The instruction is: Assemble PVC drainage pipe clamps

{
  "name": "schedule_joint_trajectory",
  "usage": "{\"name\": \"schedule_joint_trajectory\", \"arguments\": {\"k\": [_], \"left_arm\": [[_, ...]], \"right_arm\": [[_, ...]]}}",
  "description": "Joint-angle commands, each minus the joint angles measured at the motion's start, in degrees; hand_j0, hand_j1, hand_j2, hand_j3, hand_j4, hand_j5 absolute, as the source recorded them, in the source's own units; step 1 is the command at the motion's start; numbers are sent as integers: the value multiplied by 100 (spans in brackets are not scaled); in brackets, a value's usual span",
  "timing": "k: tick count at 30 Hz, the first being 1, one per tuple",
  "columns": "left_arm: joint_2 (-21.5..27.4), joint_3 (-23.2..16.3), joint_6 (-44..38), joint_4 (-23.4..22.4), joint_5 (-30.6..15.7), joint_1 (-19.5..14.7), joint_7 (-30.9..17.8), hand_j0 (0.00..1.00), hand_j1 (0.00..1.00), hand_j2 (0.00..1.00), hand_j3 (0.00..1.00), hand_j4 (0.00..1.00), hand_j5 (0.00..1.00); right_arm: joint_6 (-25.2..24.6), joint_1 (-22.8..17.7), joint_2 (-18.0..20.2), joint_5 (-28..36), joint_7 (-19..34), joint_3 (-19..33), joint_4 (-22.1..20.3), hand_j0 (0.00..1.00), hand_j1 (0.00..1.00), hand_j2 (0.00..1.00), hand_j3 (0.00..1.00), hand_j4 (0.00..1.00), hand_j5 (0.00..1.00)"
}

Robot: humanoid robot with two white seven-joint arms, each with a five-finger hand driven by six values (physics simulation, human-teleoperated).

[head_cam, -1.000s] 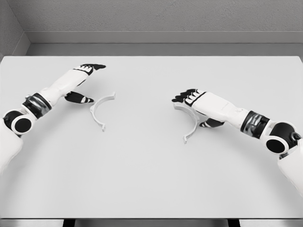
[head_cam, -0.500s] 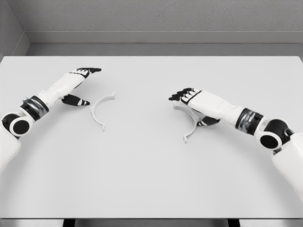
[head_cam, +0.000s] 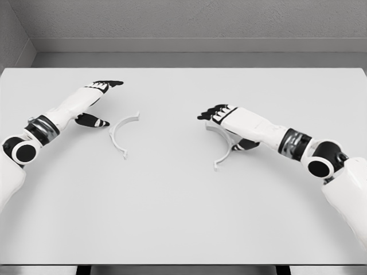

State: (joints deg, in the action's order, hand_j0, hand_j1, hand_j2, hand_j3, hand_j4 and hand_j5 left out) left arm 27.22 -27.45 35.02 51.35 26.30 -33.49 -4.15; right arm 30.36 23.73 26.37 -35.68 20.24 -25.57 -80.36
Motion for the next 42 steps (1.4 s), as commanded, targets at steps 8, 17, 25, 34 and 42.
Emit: {"name": "schedule_joint_trajectory", "arguments": {"k": [8, 17, 25, 34, 42], "left_arm": [[-24, -15, -2, 42, -28, 26, 2, 100, 100, 100, 100, 100, 100], [-24, -15, -2, 297, -20, 70, 11, 100, 100, 100, 100, 100, 100], [-85, -23, -2, 376, -2, 114, 2, 100, 100, 100, 100, 100, 100], [-112, 3, -2, 657, -20, 281, 11, 100, 100, 100, 100, 100, 100], [257, 100, -2, 666, -90, 237, 19, 100, 100, 100, 100, 100, 100]], "right_arm": [[-144, 123, -158, 8, 7, -247, 20, 100, 100, 100, 100, 100, 100], [-250, 220, -299, -97, -2, -273, 55, 100, 100, 100, 100, 100, 100], [-487, 571, -396, -97, -20, -238, 565, 100, 100, 100, 100, 100, 100], [-469, 809, -686, -106, -28, -308, 1057, 100, 100, 100, 100, 100, 100], [-469, 817, -818, -132, -20, -431, 1039, 100, 100, 100, 100, 100, 100]]}}
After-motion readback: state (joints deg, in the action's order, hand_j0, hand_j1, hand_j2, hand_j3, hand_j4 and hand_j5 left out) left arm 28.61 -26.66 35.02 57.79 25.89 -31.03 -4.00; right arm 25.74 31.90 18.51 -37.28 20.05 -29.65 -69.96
